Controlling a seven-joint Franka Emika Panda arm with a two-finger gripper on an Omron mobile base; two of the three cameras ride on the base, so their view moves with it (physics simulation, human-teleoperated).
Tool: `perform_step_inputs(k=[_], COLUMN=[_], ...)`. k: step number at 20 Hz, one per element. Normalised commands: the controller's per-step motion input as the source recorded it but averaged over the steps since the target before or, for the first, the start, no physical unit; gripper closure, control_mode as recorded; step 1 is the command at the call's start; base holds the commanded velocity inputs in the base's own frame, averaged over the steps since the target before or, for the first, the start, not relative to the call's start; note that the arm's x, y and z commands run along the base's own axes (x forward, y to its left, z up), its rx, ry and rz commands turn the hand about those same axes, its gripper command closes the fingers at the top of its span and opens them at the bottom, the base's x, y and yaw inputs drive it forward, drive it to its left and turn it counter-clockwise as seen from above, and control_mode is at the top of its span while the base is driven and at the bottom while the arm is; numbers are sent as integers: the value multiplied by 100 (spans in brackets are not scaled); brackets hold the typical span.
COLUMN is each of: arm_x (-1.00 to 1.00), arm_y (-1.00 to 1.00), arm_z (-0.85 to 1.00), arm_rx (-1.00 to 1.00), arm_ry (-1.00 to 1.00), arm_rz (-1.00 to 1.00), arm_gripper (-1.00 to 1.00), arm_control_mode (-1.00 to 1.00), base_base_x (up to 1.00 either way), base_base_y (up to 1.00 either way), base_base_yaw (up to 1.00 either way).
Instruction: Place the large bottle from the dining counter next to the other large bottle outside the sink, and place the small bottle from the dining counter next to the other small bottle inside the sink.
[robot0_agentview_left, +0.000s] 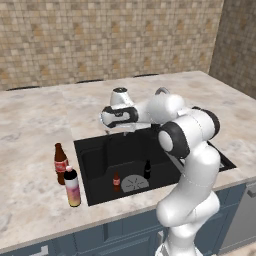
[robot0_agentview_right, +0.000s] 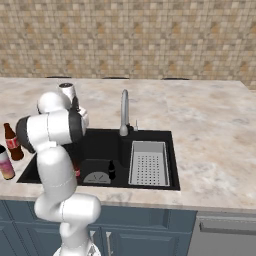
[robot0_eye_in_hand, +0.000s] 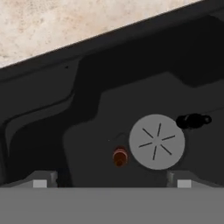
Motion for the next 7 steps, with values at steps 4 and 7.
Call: perform_step_inputs(k=[4, 7], arm_x=[-36, -42], arm_y=[0, 0], arm_z=[47, 40], arm_rx=[0, 0], arm_ry=[0, -1], arm_rz=[9, 9], arm_gripper=[-100, -100], arm_control_mode=[-100, -100], base_base_x=[0, 0], base_base_y=[0, 0], base_base_yaw=[0, 0])
